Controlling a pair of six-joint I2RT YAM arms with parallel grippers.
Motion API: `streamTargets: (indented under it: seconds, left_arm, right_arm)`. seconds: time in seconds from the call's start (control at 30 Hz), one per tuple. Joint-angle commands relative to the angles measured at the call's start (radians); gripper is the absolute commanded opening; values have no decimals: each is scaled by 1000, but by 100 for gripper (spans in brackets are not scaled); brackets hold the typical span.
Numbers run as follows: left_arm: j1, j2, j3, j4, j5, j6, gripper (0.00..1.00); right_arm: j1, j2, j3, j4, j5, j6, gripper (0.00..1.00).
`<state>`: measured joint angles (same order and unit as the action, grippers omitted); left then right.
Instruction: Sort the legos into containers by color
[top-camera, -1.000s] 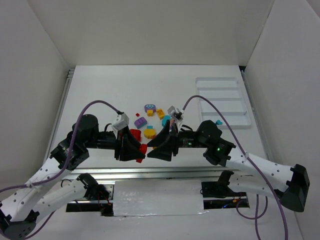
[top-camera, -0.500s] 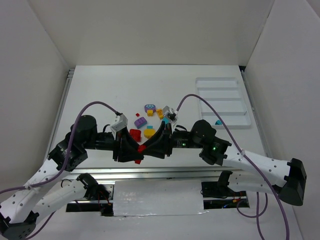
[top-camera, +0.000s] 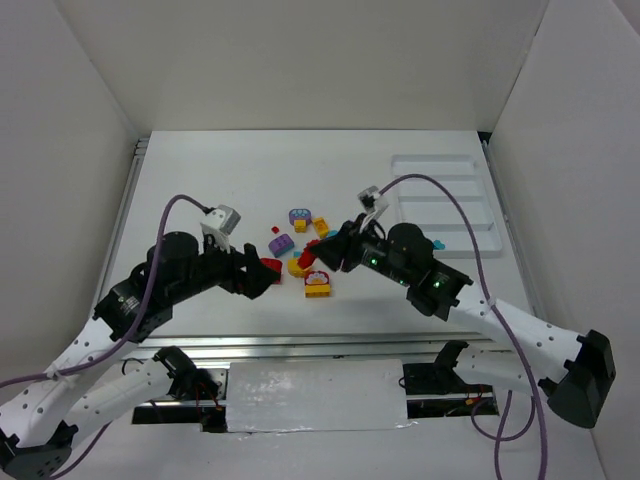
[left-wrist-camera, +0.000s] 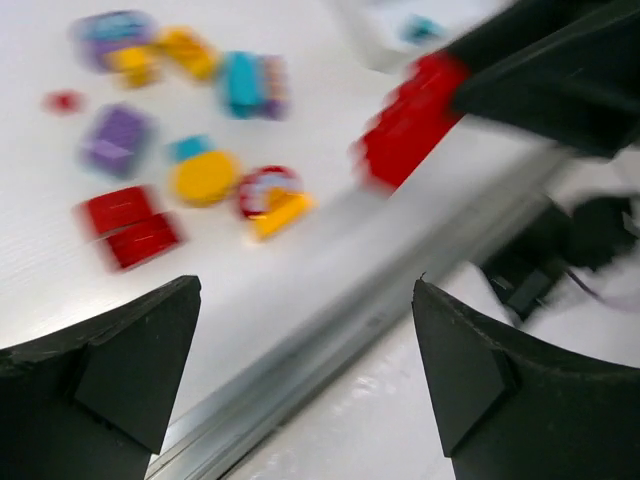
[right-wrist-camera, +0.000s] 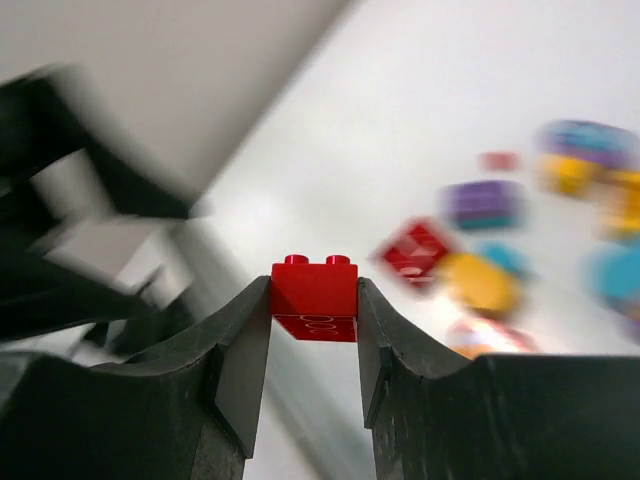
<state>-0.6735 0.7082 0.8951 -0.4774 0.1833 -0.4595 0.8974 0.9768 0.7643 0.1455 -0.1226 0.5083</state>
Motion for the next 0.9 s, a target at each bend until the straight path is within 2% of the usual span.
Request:
streamTargets:
  seconds: [0.0,0.07,0.17,0.27,0.33,0.37,0.47,0.63,0.87]
  left_arm:
    - [2,-38,68,-150,-560,-137,99]
    - [2,-81,62,-196,-696,-175,100]
    - [2,-114,54,-234,-800,-194,99]
    - [0,-133,42,-233,-788,-177,99]
    - [-1,-122,42,-219,-772,-165,100]
    - [-1,-104,47,-224,-771,-159,99]
    - [-1,-69,60,-251,-794,-165,100]
    - [-3,-55,51,-236,-762,-153,100]
    - [-3,-52,45,-227,-745,-145,99]
  right_arm:
    - [-217,-17,-8,-196,242,65,0]
    - [-326,2,-5,-272,309,99,0]
    - [-532,95,56,-381,420,128,0]
    - [-702,253,144,-431,448,140,0]
    - [-812,327,191,-428,391,144,0]
    - [-840,373,188,-364,301,139,0]
    - [-890,451,202,-296,256,142,0]
    - [-945,574,302,-281,230,121,0]
    - [-1000,655,380,-302,143,122,0]
